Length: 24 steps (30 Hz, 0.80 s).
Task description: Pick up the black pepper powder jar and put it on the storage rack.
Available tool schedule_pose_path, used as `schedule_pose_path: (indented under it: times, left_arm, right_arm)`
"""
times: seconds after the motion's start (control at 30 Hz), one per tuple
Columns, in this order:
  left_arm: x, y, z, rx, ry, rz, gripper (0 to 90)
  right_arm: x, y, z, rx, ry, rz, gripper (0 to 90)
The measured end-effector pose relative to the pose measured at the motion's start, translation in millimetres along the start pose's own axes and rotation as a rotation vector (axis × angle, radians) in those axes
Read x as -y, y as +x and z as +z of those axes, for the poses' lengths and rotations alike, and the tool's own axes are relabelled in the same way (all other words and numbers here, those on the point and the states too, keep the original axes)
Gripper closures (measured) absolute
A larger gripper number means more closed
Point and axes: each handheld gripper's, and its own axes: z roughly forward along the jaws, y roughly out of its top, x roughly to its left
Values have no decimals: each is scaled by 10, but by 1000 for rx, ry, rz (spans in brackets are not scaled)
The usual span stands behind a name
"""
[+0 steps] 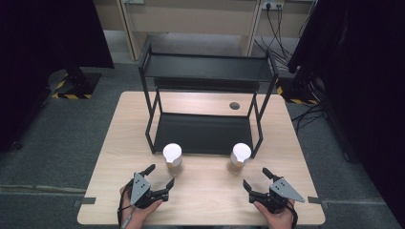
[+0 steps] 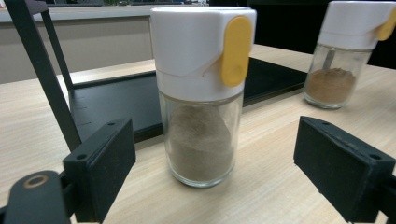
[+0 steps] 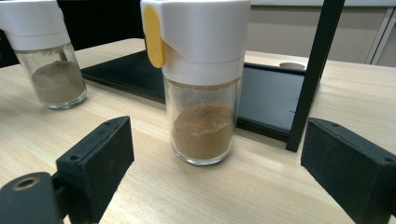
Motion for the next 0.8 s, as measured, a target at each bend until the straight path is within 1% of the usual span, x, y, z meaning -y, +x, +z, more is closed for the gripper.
schedule_pose_path:
  times: [0.03, 0.1, 0.13, 0.2, 0.27, 0.3, 0.37, 0.43, 0.47, 0.57, 0.67, 0.8]
  left_arm:
    - [7, 2, -1, 0, -4, -6, 121]
    - [7, 2, 0, 0, -5, -8, 122]
    - [16, 5, 7, 8, -11, -22, 122]
    - [16, 1, 13, 13, -13, -22, 120]
    - [13, -15, 23, 15, -23, -11, 121]
    - [0, -23, 49, 6, -36, -18, 121]
    - [-11, -18, 64, 4, -42, -22, 121]
    - [-39, -23, 122, -6, -62, -20, 121]
    - [-39, -23, 122, -6, -62, -20, 121]
    - [-57, -25, 196, -8, -62, -18, 121]
    - [-69, -31, 284, -21, -66, -20, 120]
    - [-96, -32, 347, -24, -65, -20, 125]
  right_arm:
    - [-4, -13, 3, -3, 1, 9, 94]
    - [0, -19, 1, -7, -1, 10, 94]
    - [1, -21, 2, -7, -1, 10, 93]
    - [-3, -22, 2, -7, 1, 13, 93]
    - [3, -24, -1, -7, -2, 13, 93]
    - [5, -25, -2, -7, -3, 13, 93]
    - [3, -25, -1, -6, -2, 16, 93]
    - [1, -27, 1, -6, -1, 15, 93]
    - [1, -27, 1, -6, -1, 15, 93]
    - [0, -29, 3, -6, 0, 17, 93]
    - [-7, -33, 7, -8, 3, 18, 93]
    - [-10, -30, 9, -8, 5, 16, 93]
